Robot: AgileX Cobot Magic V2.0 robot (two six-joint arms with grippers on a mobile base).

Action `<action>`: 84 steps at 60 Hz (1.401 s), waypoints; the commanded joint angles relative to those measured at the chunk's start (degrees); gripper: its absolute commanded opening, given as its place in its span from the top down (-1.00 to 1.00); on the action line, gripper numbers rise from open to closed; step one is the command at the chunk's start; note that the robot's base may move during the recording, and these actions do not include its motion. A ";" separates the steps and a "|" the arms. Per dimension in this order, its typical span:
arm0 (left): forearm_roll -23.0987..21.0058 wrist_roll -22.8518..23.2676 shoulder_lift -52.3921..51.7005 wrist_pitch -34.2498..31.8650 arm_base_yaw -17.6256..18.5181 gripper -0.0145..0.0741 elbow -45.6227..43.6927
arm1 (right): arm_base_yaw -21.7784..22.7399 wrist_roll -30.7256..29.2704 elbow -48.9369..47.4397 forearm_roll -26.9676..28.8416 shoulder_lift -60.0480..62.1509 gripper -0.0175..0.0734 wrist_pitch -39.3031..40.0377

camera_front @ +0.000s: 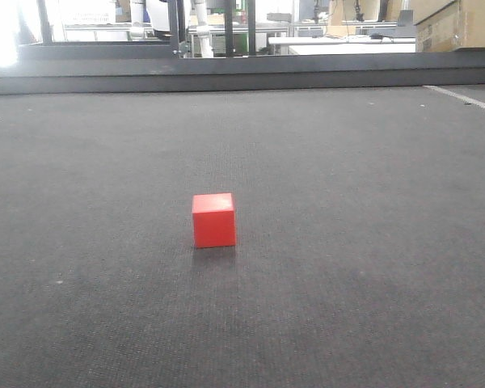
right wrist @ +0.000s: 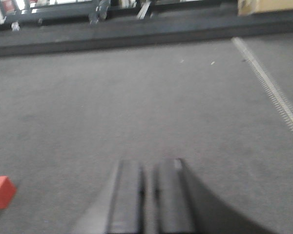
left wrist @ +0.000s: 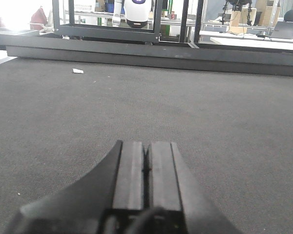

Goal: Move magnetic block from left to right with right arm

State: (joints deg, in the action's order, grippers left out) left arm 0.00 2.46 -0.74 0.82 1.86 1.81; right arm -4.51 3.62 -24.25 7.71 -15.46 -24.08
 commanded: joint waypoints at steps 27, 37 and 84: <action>0.00 0.25 -0.83 -5.15 -0.13 0.94 0.59 | -19.72 0.36 -29.92 0.99 -42.24 -0.58 -6.85; 0.00 0.25 -0.83 -5.15 -0.13 0.94 0.59 | -26.16 1.82 -41.35 0.99 -55.71 -0.70 -16.58; 0.00 0.25 -0.83 -5.15 -0.13 0.94 0.59 | -40.02 31.81 -63.59 -15.25 -86.26 -0.78 -27.68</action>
State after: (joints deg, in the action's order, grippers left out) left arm 0.00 2.46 -0.74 0.82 1.86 1.81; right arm -44.15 33.97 -85.55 -6.02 -103.05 -53.95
